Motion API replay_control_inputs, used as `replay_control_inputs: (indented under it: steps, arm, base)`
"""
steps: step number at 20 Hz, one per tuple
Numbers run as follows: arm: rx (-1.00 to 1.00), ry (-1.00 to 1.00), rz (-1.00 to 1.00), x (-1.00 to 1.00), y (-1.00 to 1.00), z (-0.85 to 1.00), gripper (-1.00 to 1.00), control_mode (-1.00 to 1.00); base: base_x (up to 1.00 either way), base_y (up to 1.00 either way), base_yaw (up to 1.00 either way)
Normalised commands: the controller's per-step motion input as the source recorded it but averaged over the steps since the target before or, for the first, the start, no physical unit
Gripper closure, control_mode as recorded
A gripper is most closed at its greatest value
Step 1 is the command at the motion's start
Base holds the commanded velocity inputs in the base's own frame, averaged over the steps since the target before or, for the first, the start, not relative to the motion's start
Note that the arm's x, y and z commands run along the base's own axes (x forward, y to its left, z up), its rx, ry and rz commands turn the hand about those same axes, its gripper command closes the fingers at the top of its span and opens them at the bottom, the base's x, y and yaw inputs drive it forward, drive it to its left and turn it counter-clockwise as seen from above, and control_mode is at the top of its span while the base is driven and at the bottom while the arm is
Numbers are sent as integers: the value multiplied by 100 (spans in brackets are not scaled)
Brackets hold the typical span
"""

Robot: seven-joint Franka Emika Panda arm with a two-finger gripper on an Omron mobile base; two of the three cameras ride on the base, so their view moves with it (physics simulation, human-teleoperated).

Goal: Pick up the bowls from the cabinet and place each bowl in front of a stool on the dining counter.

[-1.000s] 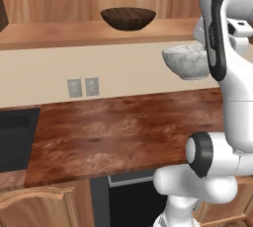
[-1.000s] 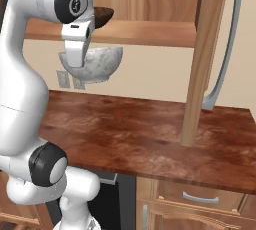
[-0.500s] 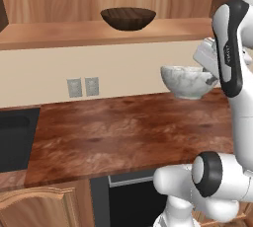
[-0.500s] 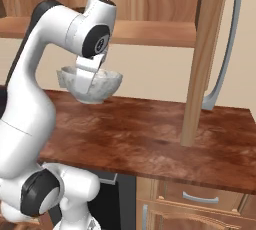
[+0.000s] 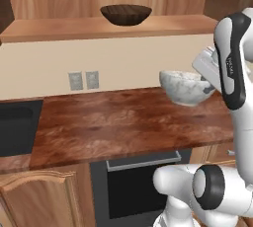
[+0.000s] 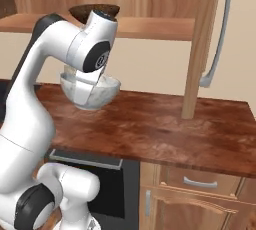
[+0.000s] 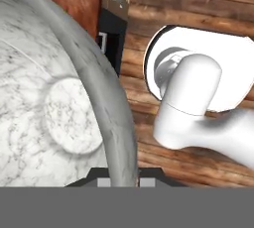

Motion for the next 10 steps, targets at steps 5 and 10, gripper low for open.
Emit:
replay_control_inputs:
  steps: [5,10]
  arm:
    - [0,0,0,0,0,0,100,100]
    - [0,0,0,0,0,0,100,100]
  base:
    - [-100,28,32]
    - [-46,25,84]
